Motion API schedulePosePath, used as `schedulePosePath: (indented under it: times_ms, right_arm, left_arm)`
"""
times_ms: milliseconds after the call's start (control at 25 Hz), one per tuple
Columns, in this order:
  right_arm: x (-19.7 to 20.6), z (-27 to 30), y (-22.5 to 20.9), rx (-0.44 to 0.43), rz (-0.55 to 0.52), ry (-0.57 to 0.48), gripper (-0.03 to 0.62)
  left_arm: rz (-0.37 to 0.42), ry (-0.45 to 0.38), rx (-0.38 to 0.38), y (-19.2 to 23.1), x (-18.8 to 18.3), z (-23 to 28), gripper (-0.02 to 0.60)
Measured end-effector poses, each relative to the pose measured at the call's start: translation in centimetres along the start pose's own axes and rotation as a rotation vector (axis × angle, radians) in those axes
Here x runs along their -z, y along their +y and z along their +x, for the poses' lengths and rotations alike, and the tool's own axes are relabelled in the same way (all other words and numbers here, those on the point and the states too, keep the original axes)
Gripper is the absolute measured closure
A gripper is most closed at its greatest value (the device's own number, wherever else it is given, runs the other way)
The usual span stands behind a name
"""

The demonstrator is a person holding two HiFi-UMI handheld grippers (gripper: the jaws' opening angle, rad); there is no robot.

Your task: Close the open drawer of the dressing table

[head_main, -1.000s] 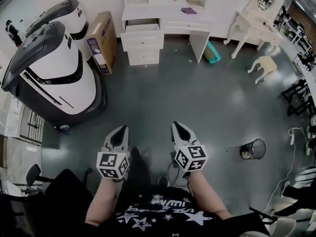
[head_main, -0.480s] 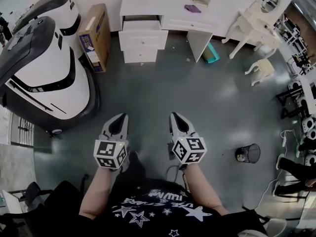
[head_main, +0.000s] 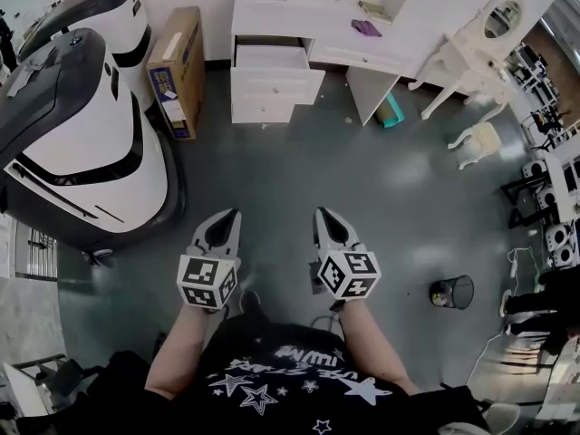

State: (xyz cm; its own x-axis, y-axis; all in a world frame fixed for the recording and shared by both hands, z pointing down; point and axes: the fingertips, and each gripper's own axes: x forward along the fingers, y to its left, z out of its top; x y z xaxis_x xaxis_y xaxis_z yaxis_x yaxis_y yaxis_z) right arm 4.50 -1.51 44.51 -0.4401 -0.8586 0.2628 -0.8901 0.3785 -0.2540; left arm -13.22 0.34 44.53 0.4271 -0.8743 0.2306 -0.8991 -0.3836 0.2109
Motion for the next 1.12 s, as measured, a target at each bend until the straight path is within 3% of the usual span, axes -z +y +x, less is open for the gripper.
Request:
schedulePosePath:
  times_ms: [560, 1120]
  right_arm:
    - [-0.9, 3.1, 0.3, 0.056, -0.029, 0.017, 0.591]
    - [-2.4, 13.4, -2.3, -0.016, 0.003, 0.033, 0.591]
  left_arm:
    - [-0.001, -0.005, 0.037, 3.9, -1.7, 2.2, 0.572]
    - [0.008, 0.024, -0.045, 8.3, -2.8, 7.9, 0.572]
